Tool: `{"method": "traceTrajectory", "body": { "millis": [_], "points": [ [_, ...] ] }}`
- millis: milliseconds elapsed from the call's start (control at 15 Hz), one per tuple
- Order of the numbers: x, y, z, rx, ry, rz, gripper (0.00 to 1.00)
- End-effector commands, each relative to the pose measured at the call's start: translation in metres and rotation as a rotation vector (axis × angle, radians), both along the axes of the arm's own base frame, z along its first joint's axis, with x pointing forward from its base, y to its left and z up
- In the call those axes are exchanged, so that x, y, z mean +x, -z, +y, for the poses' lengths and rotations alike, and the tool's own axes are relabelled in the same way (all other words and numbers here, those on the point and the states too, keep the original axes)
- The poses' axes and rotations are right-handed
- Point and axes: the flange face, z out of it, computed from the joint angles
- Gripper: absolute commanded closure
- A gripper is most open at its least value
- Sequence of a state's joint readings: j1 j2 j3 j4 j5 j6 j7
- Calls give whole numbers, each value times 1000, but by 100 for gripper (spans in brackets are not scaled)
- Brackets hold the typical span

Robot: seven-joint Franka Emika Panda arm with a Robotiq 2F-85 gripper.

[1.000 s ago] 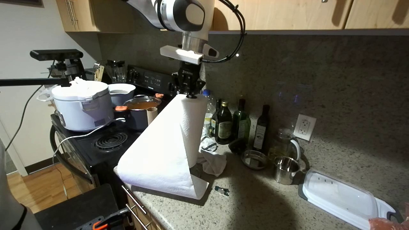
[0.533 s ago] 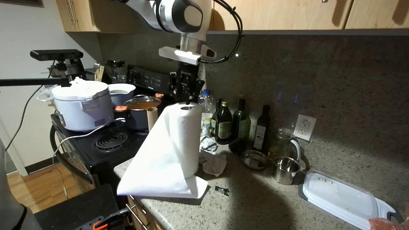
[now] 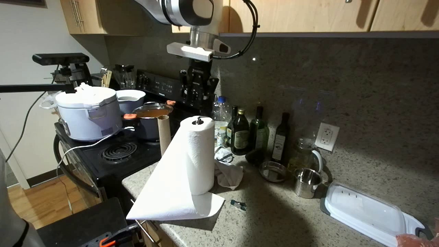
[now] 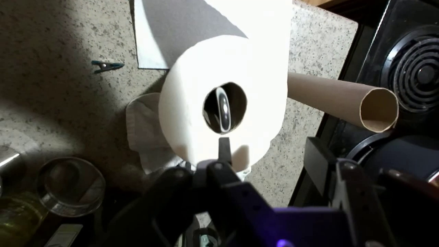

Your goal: Replace the tissue paper core with the paper towel roll

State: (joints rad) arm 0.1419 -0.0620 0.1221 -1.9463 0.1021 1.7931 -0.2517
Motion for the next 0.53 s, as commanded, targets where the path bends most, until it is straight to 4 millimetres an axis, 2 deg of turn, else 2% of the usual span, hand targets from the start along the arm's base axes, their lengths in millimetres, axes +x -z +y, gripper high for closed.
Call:
{"method": "traceTrajectory", "body": {
  "millis": [0,67,200,333,467],
  "points": [
    [-15,-30,1,-9,3,-78,40],
    [-19,-38,0,-8,4,-99,37],
    [-29,-53,-3,-5,8,-144,19],
    [-40,-67,-7,1,15,-189,5],
    [-51,-77,-11,6,23,-232,0]
  ]
}}
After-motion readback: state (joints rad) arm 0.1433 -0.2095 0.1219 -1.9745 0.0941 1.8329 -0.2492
